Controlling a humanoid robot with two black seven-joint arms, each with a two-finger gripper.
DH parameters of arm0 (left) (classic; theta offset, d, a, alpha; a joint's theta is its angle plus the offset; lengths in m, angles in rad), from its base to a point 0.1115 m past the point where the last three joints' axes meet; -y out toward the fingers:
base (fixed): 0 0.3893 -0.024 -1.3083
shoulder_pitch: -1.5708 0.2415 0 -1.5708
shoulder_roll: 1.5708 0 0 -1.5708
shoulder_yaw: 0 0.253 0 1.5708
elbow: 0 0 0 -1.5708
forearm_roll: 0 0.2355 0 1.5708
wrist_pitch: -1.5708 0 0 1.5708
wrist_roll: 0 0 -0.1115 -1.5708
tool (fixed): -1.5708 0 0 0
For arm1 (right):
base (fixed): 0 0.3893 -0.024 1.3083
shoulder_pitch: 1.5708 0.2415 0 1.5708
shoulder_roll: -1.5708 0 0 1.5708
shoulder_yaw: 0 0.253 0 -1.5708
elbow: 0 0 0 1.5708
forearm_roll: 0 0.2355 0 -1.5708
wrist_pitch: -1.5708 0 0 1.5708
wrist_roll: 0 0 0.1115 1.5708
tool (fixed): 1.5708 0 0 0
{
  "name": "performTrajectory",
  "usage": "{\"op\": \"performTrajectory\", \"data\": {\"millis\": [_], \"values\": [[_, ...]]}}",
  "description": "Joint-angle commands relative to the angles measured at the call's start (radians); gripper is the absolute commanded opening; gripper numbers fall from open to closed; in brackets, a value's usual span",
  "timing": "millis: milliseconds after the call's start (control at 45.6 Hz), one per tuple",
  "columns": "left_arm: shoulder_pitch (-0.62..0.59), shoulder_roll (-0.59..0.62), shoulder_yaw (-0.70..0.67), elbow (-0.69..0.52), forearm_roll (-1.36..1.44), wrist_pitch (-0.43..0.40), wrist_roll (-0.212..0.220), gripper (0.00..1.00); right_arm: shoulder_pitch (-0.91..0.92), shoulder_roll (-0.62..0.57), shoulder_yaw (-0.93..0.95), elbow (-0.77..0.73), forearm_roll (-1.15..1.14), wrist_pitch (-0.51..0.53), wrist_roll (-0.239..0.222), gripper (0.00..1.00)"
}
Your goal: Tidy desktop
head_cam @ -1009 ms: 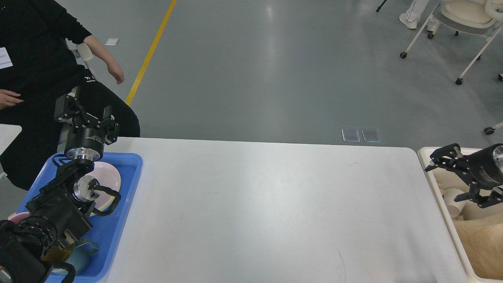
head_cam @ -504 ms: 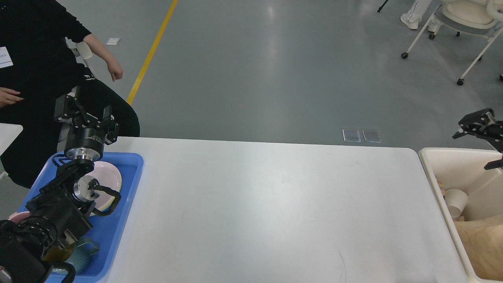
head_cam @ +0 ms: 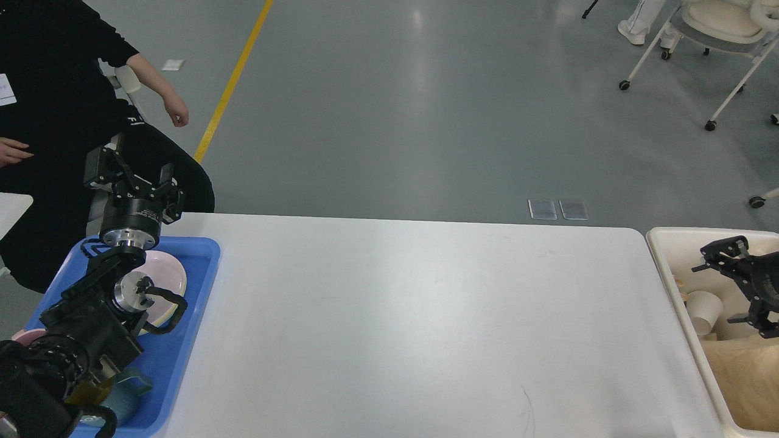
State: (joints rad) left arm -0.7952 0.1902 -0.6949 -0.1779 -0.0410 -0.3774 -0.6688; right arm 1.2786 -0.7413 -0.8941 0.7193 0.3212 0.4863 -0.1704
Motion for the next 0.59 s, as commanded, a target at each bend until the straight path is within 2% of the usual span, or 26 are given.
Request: {"op": "performTrajectory", "data": {"millis": [0,66,110,263,417,460,504,570], "values": [[0.001,0.0,0.0,0.0,0.001,0.0,0.0,0.96,-0.013,0.095,-0.02,-0.04,0.007,-0.1,-0.009,1.0],[0.001,0.0,0.0,0.0,0.001,0.0,0.0,0.96,-0.01,0.149,-0.043,-0.058,0.007,-0.12,-0.021,1.0],[0.001,0.0,0.0,0.0,0.001,0.0,0.0,0.96,0.001,0.192,-0.074,-0.07,0.009,-0.133,-0.052,1.0],[0.001,0.0,0.0,0.0,0.001,0.0,0.0,0.96,0.027,0.335,-0.199,-0.1,0.048,-0.218,-0.219,1.0],[0.001,0.0,0.0,0.0,0.0,0.0,0.0,0.96,0.113,0.405,-0.26,-0.077,0.061,-0.213,-0.363,1.0],[0.001,0.0,0.0,0.0,0.001,0.0,0.0,0.96,0.137,0.407,-0.258,-0.045,0.061,-0.21,-0.383,1.0],[0.001,0.0,0.0,0.0,0.0,0.0,0.0,0.96,0.174,0.404,-0.266,0.021,0.061,-0.193,-0.383,1.0],[0.001,0.0,0.0,0.0,0.0,0.0,0.0,0.96,0.247,0.396,-0.278,0.123,0.055,-0.114,-0.379,1.0]]}}
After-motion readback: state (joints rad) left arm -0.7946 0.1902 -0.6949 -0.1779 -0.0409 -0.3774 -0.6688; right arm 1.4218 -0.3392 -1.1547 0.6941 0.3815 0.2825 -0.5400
